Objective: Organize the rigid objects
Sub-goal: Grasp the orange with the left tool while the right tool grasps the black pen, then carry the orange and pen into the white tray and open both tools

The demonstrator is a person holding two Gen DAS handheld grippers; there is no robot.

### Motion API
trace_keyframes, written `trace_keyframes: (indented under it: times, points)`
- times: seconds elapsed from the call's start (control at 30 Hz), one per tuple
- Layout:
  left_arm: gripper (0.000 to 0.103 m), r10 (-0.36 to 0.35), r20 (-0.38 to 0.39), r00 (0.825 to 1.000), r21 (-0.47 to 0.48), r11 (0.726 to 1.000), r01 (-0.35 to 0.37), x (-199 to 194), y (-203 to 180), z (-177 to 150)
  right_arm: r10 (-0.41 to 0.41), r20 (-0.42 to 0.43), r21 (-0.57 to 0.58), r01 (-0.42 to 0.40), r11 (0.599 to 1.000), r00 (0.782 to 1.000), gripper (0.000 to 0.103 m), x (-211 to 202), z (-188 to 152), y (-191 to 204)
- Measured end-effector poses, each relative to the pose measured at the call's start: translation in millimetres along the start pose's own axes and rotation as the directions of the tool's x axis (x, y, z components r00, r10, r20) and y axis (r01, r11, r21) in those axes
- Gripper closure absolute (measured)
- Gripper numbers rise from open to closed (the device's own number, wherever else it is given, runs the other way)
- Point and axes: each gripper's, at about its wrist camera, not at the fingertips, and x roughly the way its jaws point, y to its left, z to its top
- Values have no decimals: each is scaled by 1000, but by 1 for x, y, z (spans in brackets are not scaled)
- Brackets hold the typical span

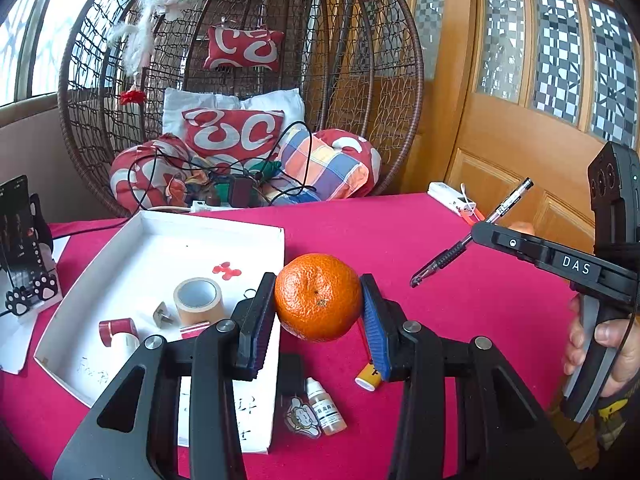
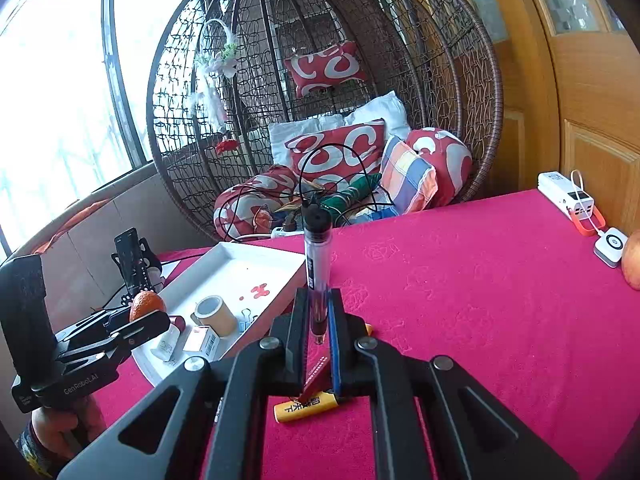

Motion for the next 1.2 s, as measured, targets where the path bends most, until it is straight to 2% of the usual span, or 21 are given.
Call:
trace_keyframes:
  times: [0.17, 0.33, 0.47, 0.57, 0.7, 0.8, 0.87, 1.0, 1.13, 1.2]
  points:
    - [63, 13, 5, 1000, -27, 1000, -13, -2, 11, -2, 43, -23, -25, -44, 999, 999, 97, 9, 3, 15]
    - [63, 46, 24, 999, -83, 996, -44, -8, 38, -2, 107, -50, -63, -110, 992, 993, 97, 21, 8, 41]
    - [63, 122, 50, 991, -144, 983, -114, -13, 81, 5, 172, -84, -102, -180, 978, 982, 97, 34, 12, 68]
    - [63, 224, 10, 975, -178, 959, -219, -2, 126, 12, 202, -127, -148, -220, 964, 971, 97, 52, 13, 91]
    - [63, 251, -57, 966, -247, 934, -258, 11, 171, 11, 246, -220, -160, -284, 945, 944, 97, 82, 4, 113]
    - [63, 220, -75, 973, -278, 932, -233, 20, 179, 4, 252, -304, -159, -310, 937, 919, 97, 104, -10, 126]
    - [63, 196, -78, 977, -296, 932, -211, 27, 179, 1, 279, -356, -123, -340, 932, 892, 97, 117, -18, 129]
    - [63, 208, -75, 975, -328, 918, -221, 30, 179, -3, 308, -415, -82, -373, 924, 856, 96, 132, -29, 139]
    - [63, 220, -86, 972, -377, 896, -236, 27, 187, -11, 291, -458, -93, -371, 924, 840, 96, 157, -32, 156]
    - [62, 238, -97, 966, -376, 891, -257, 27, 187, -12, 265, -462, -123, -357, 926, 847, 96, 171, -32, 166]
